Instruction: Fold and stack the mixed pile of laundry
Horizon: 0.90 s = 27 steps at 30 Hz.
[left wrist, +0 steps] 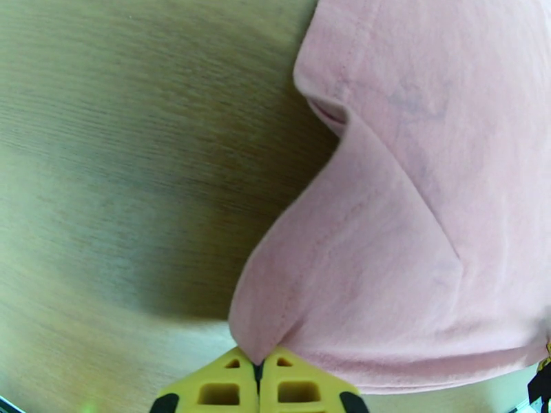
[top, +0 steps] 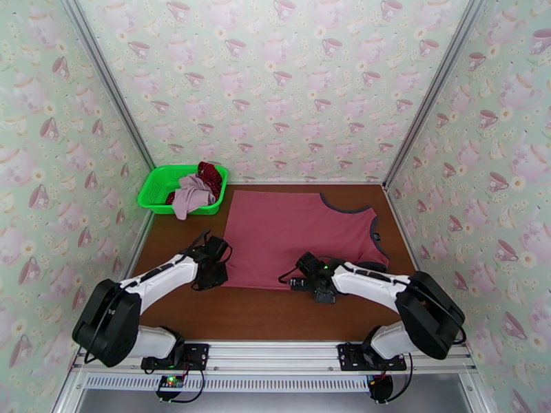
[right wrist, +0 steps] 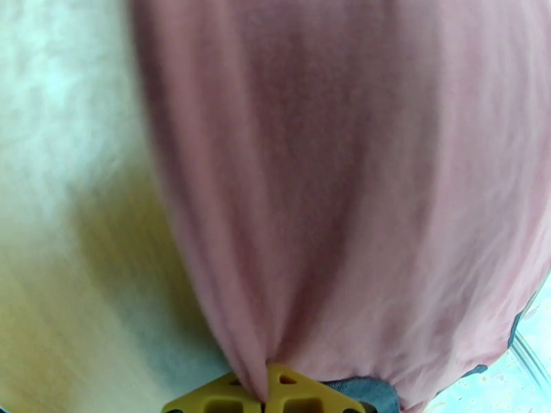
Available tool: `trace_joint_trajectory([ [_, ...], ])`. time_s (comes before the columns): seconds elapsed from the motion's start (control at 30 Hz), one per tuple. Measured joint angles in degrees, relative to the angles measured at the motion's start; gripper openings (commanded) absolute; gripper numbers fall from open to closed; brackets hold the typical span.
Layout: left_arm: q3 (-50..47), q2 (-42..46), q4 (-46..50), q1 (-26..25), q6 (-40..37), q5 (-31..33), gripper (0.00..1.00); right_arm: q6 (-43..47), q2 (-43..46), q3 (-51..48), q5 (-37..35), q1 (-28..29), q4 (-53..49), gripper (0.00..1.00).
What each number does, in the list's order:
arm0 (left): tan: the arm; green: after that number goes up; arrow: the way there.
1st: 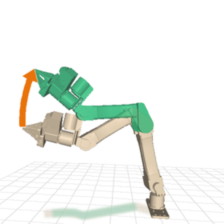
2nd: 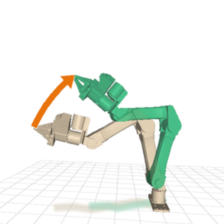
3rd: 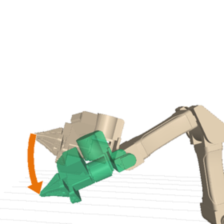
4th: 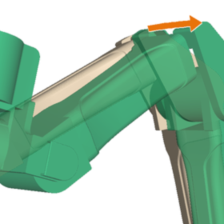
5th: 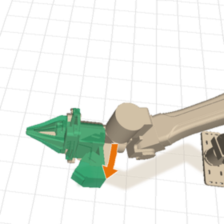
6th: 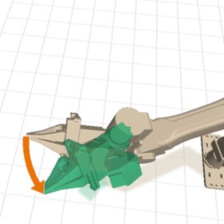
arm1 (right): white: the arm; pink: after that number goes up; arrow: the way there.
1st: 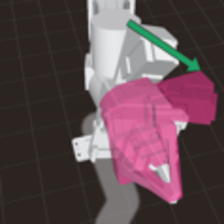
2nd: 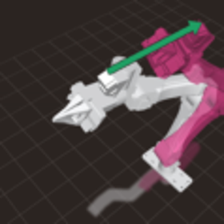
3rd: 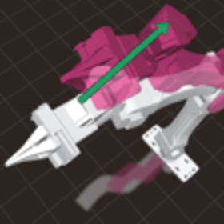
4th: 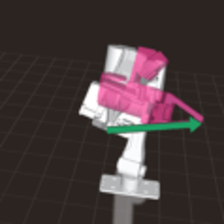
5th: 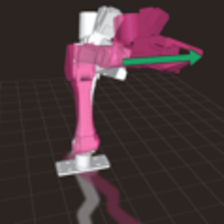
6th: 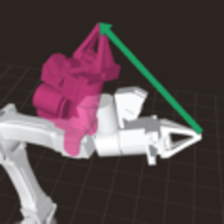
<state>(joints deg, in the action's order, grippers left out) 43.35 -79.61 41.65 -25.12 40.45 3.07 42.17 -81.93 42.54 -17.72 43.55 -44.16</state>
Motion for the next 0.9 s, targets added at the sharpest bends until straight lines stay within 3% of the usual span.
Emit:
trace_joint_trajectory([
  [0.23, 0.15, 1.42, 1.42, 0.55, -0.66, -0.04, 0.0, -0.31, 4.59, 0.44, 0.55, -0.31, -1.4, 0.0],
  [0.9, 21.33, -16.85, 2.67, 5.25, -8.13, -0.28, 0.0, 5.09, -9.05, 8.74, -0.79, -11.76, 5.79, 0.0],
])
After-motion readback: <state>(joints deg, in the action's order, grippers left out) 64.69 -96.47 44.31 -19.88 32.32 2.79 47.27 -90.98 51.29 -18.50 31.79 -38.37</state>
